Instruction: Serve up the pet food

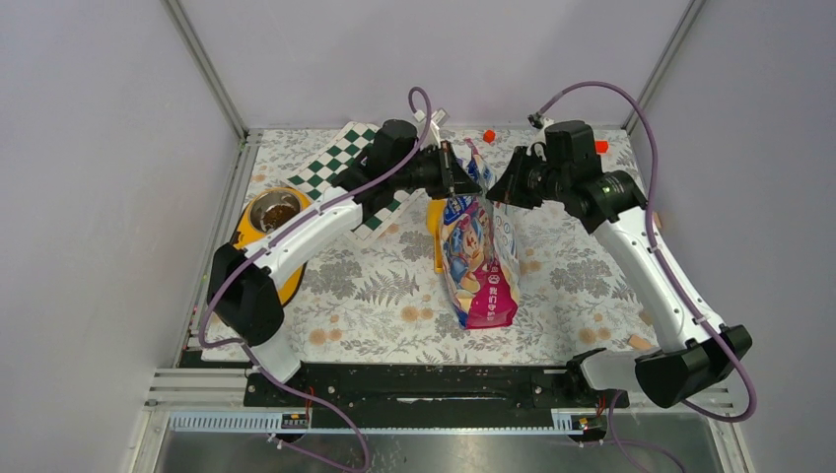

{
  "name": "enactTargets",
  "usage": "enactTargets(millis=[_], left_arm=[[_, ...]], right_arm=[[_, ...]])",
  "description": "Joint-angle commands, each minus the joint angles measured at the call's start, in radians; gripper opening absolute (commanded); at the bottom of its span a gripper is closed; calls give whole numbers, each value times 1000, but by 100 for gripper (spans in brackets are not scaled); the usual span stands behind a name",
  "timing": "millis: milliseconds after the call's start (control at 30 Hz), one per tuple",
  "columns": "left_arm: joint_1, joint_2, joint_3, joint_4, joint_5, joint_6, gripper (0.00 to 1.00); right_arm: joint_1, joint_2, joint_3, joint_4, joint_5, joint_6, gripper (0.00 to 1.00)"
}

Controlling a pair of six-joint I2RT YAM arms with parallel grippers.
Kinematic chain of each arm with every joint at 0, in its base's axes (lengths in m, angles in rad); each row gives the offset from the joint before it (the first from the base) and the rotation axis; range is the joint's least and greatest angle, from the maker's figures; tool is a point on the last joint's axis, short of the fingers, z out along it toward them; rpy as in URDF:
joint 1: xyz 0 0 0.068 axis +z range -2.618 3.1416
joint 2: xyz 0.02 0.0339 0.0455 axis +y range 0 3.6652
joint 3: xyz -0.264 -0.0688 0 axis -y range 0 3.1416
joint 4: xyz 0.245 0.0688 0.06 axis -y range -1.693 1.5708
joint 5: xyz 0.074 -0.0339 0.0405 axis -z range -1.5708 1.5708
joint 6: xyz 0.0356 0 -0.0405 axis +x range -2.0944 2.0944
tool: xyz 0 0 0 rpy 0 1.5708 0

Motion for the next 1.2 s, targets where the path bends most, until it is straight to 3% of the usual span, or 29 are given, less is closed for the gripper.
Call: enactTargets(millis=[0, 100, 367, 400, 467, 500, 700, 1167], left_arm=[[2, 19, 84, -36, 12, 35, 0], [-5, 38, 115, -82, 6, 52, 11], [-12, 76, 163, -136, 10, 62, 19], [-13, 77, 166, -139, 5, 63, 19], [-11, 67, 174, -149, -13, 80, 2], [-11, 60, 183, -169, -39, 97, 0], [-8, -3, 219, -212, -168, 182, 0], [15, -98, 241, -255, -274, 216, 0]], right_arm=[[17, 36, 48, -22, 69, -68, 8], [24, 43, 60, -39, 81, -91, 11], [35, 81, 99, -95, 96, -142, 17], [34, 83, 103, -100, 97, -144, 16], [37, 84, 109, -109, 98, -150, 1], [37, 81, 115, -115, 107, -150, 0], [36, 48, 152, -122, 154, -154, 0], [33, -27, 306, -169, 428, -238, 0]])
